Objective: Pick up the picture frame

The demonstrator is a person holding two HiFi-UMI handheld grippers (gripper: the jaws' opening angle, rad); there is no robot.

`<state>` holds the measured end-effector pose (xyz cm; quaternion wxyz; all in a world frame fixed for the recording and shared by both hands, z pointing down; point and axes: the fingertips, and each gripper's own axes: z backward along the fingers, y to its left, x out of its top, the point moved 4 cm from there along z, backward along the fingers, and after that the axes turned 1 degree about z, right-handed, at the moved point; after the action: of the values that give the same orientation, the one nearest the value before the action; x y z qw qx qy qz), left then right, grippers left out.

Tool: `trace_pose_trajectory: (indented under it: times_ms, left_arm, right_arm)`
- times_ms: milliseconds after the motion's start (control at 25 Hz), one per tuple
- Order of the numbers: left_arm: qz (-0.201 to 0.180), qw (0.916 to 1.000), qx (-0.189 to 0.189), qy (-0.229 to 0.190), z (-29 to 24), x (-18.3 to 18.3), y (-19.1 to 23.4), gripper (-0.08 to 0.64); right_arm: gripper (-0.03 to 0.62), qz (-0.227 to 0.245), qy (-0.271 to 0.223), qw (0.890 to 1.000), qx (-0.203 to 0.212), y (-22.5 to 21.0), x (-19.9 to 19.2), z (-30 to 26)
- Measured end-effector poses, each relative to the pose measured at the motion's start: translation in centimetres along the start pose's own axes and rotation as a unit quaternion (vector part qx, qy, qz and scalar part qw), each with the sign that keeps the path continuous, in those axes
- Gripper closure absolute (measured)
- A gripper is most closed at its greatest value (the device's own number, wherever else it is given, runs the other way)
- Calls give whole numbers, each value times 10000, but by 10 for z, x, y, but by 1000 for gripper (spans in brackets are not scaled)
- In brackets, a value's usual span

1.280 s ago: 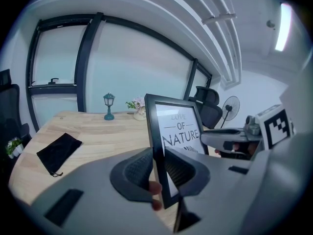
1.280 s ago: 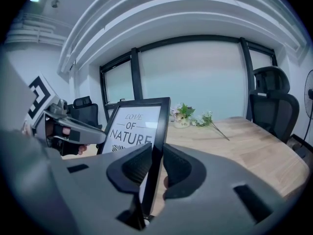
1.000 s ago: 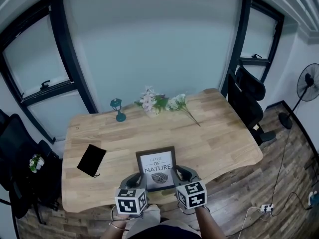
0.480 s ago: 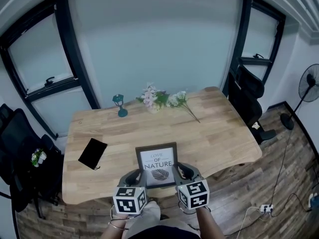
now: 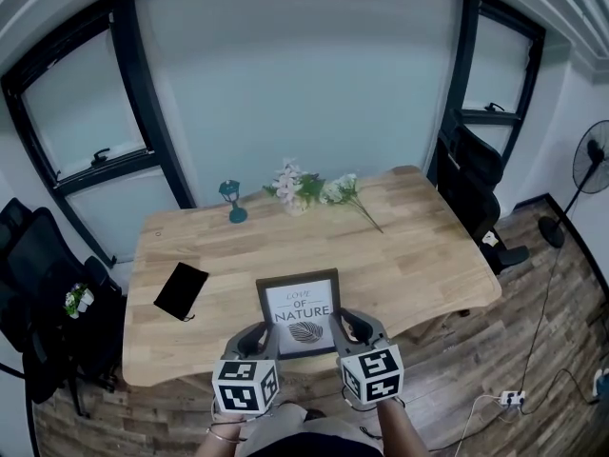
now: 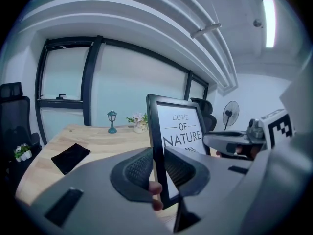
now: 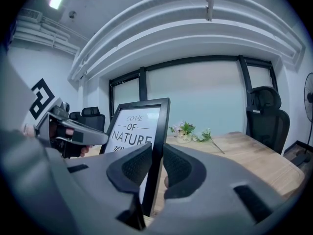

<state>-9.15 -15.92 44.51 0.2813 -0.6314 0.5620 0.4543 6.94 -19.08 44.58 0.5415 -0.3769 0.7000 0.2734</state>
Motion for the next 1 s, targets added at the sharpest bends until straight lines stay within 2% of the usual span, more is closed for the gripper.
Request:
trace_pose_trajectory:
  times_ms: [1000]
  left_arm:
    - [-126,9995,-148,-240,57,15,2,494]
  right_arm:
    - [520,-1,-132,9998,-139,40,27,34]
